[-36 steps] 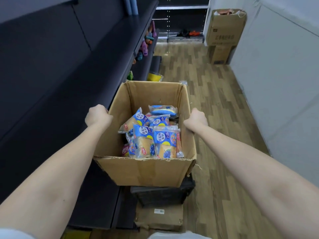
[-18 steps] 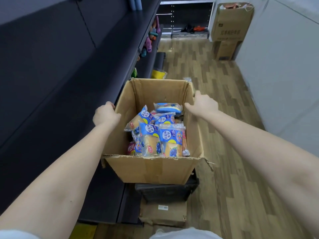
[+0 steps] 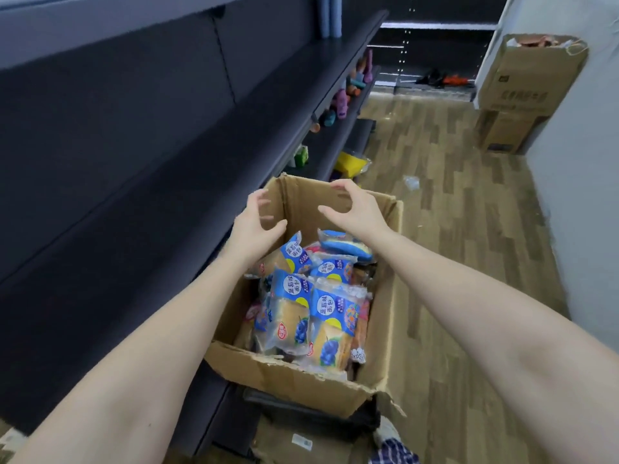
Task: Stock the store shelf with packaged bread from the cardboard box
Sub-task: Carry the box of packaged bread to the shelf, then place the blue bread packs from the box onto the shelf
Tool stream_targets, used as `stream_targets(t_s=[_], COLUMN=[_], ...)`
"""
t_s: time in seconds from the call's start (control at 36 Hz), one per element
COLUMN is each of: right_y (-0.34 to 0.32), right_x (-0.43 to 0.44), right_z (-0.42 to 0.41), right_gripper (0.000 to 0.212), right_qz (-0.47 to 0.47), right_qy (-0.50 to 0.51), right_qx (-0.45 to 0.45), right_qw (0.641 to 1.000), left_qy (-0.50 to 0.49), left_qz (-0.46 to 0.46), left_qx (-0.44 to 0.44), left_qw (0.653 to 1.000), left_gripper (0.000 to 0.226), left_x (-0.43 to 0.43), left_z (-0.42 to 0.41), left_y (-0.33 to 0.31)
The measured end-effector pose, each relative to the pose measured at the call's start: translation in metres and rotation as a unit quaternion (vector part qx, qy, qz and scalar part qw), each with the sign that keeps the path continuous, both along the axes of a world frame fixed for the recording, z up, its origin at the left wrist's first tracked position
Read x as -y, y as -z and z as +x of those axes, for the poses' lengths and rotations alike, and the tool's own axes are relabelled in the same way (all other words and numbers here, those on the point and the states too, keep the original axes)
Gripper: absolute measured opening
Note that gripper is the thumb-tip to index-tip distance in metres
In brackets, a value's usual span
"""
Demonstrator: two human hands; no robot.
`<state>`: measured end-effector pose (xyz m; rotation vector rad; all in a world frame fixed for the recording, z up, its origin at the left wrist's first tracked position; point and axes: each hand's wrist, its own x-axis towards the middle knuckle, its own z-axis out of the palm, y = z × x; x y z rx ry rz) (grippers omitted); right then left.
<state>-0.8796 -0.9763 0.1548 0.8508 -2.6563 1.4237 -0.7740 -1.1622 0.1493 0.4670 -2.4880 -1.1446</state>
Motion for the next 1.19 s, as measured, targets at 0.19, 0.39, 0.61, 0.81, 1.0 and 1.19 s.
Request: stream_targets(t_s=[0.19, 0.39, 0.61, 0.81, 1.0, 1.19], right_y=[-0.003, 0.015, 0.019, 0.022, 0.030, 0.038], right_x=[0.004, 0.015, 0.041, 0.060, 0.103, 0.133], right_z=[-0.050, -0.058, -0.041, -0.039, -0.048, -0.054], right_gripper=[0.054, 0.054, 0.050, 0.045, 0.037, 0.038], right_qz=[0.049, 0.097, 0.041, 0.066, 0.148, 0.177], right_qy=[-0.132, -0.259, -0.334, -0.390, -0.527, -0.644], right_qx=[-0.026, -0.016, -0.014, -0.016, -0.067, -0.116], right_qw=[0.990, 0.961, 0.942, 0.918, 0.834, 0.735], left_qy=[-0.064, -0.154, -0.228, -0.284, -0.310, -0.411], left_qz=[0.027, 0.083, 0.089, 0.083, 0.092, 0.138], left_qx=[0.048, 0.076, 0.108, 0.108, 0.184, 0.173], left_qw=[0.996, 0.982, 0.964, 0.949, 0.928, 0.884], left_gripper=[0.059, 0.058, 0.059, 0.061, 0.057, 0.036], left_x=[-0.029, -0.061, -0.059, -0.060, -0.052, -0.066], left_z=[-0.008, 0.004, 0.030, 0.045, 0.053, 0.052], left_y=[0.028, 0.036, 0.040, 0.045, 0.046, 0.054])
